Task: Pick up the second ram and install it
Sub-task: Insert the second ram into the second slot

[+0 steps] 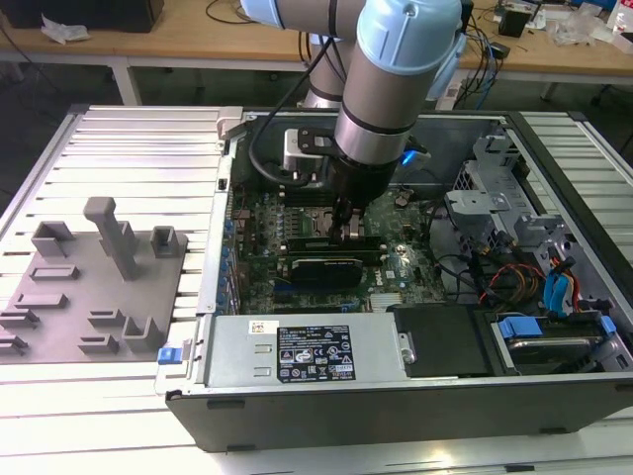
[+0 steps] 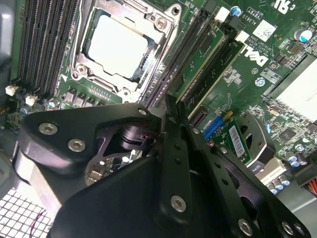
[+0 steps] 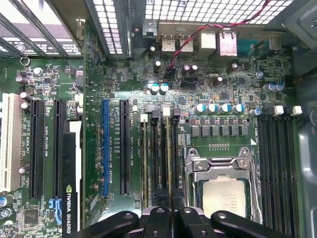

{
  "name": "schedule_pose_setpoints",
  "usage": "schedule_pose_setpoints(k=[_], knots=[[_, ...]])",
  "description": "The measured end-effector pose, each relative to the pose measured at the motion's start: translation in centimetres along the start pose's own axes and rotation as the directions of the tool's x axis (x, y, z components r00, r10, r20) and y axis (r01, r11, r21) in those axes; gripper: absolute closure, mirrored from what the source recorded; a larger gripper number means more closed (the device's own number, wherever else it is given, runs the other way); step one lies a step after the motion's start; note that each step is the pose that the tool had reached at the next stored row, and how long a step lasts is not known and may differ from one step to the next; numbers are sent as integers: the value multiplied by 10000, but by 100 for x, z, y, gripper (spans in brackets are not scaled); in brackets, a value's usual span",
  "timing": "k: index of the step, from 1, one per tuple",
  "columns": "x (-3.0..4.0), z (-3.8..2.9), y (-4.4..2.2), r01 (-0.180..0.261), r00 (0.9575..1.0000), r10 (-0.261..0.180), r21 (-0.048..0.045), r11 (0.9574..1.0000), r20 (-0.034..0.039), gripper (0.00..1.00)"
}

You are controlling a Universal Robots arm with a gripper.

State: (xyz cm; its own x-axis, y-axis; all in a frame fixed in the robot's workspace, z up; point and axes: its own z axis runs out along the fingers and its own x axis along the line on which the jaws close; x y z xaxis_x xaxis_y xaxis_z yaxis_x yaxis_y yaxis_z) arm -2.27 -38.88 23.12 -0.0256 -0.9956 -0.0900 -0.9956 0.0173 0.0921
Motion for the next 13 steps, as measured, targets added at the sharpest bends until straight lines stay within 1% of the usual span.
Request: schedule_pose_setpoints(k=[13], knots=[[7,19,-9,-2,10000,2,-3,10000,-1,87]])
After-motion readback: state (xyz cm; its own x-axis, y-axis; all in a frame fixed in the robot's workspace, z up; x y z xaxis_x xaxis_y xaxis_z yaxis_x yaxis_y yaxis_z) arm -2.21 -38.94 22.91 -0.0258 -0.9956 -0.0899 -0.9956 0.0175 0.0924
